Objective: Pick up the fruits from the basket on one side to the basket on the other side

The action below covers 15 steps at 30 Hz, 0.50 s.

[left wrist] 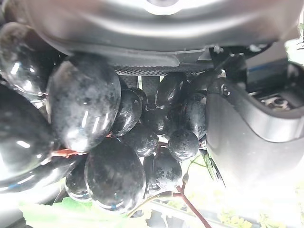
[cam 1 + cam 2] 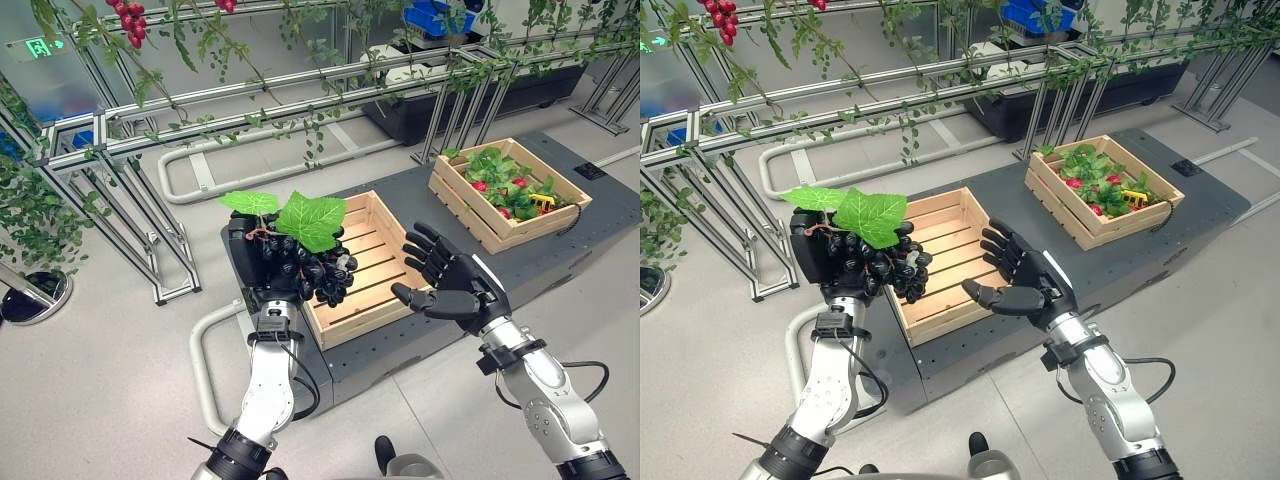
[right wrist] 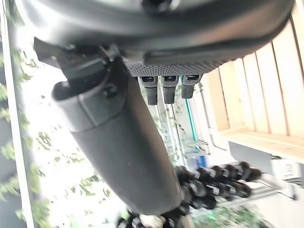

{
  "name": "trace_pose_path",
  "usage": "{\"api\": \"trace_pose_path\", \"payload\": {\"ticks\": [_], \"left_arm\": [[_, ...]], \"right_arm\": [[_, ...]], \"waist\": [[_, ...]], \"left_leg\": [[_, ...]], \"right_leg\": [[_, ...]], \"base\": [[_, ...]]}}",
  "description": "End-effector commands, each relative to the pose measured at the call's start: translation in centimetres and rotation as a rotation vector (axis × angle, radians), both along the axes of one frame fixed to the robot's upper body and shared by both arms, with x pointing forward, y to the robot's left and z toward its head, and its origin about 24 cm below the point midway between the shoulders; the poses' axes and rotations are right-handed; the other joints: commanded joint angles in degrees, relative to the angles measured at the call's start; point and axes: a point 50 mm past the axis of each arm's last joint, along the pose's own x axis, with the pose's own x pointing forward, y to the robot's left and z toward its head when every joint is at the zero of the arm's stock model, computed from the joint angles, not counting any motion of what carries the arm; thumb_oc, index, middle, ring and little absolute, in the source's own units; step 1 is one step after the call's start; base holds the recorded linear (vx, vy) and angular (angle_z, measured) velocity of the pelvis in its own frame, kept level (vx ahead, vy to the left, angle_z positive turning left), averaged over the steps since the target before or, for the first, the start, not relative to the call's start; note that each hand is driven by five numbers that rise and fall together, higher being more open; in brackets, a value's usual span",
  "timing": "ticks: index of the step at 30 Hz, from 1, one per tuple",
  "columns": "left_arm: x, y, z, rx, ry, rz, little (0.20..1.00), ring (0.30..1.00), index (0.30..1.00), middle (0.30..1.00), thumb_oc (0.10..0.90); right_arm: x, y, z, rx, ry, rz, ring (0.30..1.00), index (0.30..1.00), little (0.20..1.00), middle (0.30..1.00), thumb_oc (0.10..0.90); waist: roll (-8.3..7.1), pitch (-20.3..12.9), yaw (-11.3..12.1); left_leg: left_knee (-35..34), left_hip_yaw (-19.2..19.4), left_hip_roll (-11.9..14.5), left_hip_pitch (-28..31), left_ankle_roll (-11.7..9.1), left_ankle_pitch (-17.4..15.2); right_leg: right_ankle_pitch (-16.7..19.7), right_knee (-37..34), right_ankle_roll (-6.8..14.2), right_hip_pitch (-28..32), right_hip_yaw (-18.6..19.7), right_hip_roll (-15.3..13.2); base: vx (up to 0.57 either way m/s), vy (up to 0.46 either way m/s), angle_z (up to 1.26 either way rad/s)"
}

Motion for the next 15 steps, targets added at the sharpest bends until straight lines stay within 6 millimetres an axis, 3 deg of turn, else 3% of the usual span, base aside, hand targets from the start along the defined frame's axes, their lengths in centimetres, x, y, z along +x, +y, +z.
{"api": "trace_pose_path", "payload": {"ticks": [1,10,15], "left_arm": [[1.1,-1.0,5.8,-0.032,-0.329,-0.04,0.3,0.3,0.3,0.3,0.4],[1.1,-2.5,5.7,-0.09,-0.331,-0.122,0.3,0.3,0.3,0.3,0.4],[1.0,-3.6,5.4,-0.124,-0.31,-0.196,0.3,0.3,0.3,0.3,0.4]], "right_arm": [[0.7,1.1,5.0,-0.041,-0.264,0.108,0.9,0.9,0.9,0.9,0.8],[1.3,3.2,4.5,-0.032,-0.284,0.149,0.9,0.9,0.9,0.9,0.8],[2.0,4.4,4.6,-0.051,-0.324,0.084,0.9,0.9,0.9,0.9,0.8]], "waist": [[-1.49,-5.5,0.9],[-1.21,-5.6,1.4],[-0.92,-5.6,2.0]], "left_leg": [[0.5,-1.4,0.6,5.0,0.7,-6.1],[0.5,-1.9,0.6,5.3,0.6,-5.9],[0.5,-2.3,0.6,5.3,0.6,-5.8]], "right_leg": [[3.0,0.1,-1.5,-2.5,-0.4,1.3],[2.9,0.1,-1.6,-2.1,-0.4,1.3],[2.8,0.1,-1.6,-1.9,-0.6,1.2]], "base": [[0.0,0.0,0.0],[0.0,0.0,0.0],[0.0,0.0,0.0]]}}
